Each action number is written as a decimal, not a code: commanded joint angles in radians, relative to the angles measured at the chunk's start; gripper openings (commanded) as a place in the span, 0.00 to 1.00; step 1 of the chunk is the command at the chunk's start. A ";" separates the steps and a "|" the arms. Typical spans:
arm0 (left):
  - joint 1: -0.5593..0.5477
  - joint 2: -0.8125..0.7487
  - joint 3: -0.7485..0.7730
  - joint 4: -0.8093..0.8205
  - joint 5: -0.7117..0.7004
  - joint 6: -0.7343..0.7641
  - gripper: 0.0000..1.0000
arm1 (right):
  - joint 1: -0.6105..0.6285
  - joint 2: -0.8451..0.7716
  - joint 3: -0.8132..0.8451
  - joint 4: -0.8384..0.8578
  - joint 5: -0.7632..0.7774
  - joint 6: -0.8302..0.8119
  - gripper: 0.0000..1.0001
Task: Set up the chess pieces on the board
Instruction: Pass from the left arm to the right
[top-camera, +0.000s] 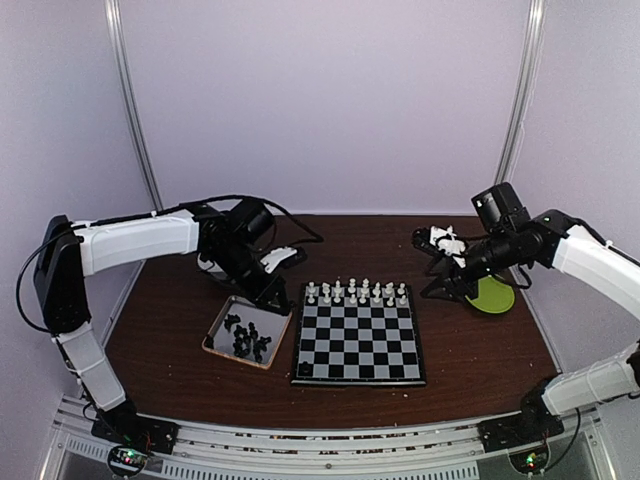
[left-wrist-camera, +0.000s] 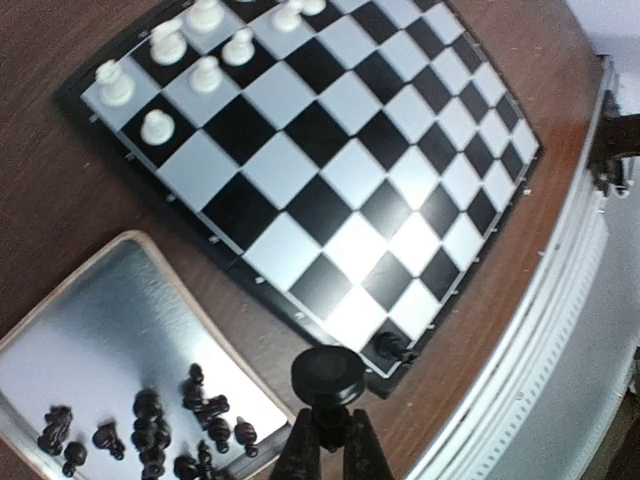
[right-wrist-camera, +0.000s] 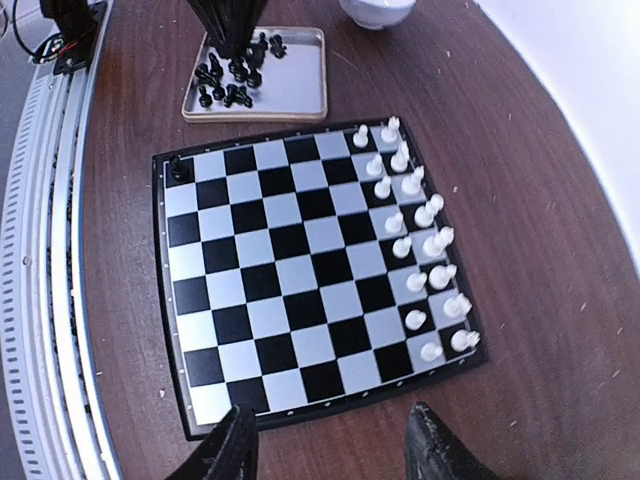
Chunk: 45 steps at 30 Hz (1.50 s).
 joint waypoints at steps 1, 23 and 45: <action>-0.013 0.031 0.119 -0.027 0.254 0.056 0.01 | 0.136 0.053 0.168 -0.097 0.144 -0.181 0.49; -0.097 0.159 0.345 -0.198 0.507 0.090 0.03 | 0.634 0.392 0.446 -0.027 0.633 -0.478 0.53; -0.119 0.173 0.377 -0.206 0.517 0.083 0.04 | 0.681 0.417 0.437 -0.036 0.611 -0.471 0.13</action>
